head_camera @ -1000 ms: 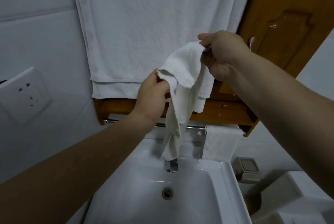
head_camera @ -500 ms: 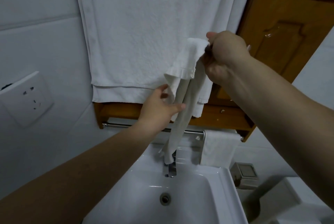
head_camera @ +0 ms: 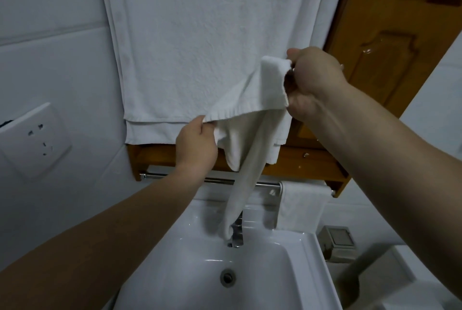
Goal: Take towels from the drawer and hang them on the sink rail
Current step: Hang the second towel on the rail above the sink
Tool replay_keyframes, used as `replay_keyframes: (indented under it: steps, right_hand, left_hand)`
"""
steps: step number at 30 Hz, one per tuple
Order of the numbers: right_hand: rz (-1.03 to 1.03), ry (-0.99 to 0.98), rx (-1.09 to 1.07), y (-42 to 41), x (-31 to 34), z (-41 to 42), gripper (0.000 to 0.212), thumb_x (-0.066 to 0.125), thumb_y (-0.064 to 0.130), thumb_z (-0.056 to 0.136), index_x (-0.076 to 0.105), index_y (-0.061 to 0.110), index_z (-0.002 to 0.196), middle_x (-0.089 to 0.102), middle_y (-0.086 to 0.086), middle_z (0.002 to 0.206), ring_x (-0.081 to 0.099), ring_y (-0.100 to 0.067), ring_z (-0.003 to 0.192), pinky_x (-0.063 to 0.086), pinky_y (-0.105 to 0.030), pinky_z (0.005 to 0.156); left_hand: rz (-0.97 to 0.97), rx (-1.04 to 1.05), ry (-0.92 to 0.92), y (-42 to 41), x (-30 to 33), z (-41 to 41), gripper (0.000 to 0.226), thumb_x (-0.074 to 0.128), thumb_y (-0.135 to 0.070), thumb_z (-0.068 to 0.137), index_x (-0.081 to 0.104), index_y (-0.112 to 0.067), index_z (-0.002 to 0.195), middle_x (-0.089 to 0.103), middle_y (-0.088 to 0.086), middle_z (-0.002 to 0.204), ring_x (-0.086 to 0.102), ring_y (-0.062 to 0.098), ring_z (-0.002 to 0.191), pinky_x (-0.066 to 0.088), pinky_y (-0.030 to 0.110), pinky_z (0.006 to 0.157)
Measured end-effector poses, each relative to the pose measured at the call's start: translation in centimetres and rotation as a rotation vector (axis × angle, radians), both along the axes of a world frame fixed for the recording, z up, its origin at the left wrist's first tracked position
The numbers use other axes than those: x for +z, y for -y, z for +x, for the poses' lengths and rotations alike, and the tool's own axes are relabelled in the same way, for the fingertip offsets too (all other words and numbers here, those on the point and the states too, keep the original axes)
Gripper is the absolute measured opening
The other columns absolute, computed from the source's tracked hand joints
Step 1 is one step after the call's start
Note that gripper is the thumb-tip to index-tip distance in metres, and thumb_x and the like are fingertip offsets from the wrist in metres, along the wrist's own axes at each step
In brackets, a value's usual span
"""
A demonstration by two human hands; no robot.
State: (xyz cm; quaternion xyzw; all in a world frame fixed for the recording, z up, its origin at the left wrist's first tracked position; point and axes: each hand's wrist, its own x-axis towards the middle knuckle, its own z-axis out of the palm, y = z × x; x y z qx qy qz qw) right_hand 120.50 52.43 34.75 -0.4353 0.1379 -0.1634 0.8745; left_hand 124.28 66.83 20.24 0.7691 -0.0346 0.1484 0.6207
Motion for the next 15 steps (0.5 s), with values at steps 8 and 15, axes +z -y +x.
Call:
replay_keyframes:
  steps: [8,15]
  right_hand:
    - [-0.104,-0.054,-0.002,0.8,-0.6,0.1,0.029,0.051,-0.014,0.083,0.062,-0.015,0.110,0.059,-0.032,0.128,0.068,-0.039,0.108,0.054,-0.048,0.095]
    - [-0.120,-0.048,-0.058,1.4,-0.8,-0.1,0.022,0.052,-0.012,0.084,0.063,-0.007,0.103,0.061,-0.027,0.118,0.073,-0.033,0.091,0.062,-0.037,0.078]
  left_hand:
    - [0.142,0.128,0.199,-2.9,3.4,2.6,0.030,0.034,-0.023,0.103,0.064,-0.017,0.102,0.063,-0.002,0.096,0.056,0.015,0.088,0.038,0.021,0.064]
    - [0.352,0.217,0.405,-5.0,6.3,4.1,0.031,0.037,-0.024,0.102,0.066,-0.016,0.113,0.067,-0.002,0.100,0.055,0.012,0.086,0.040,0.027,0.071]
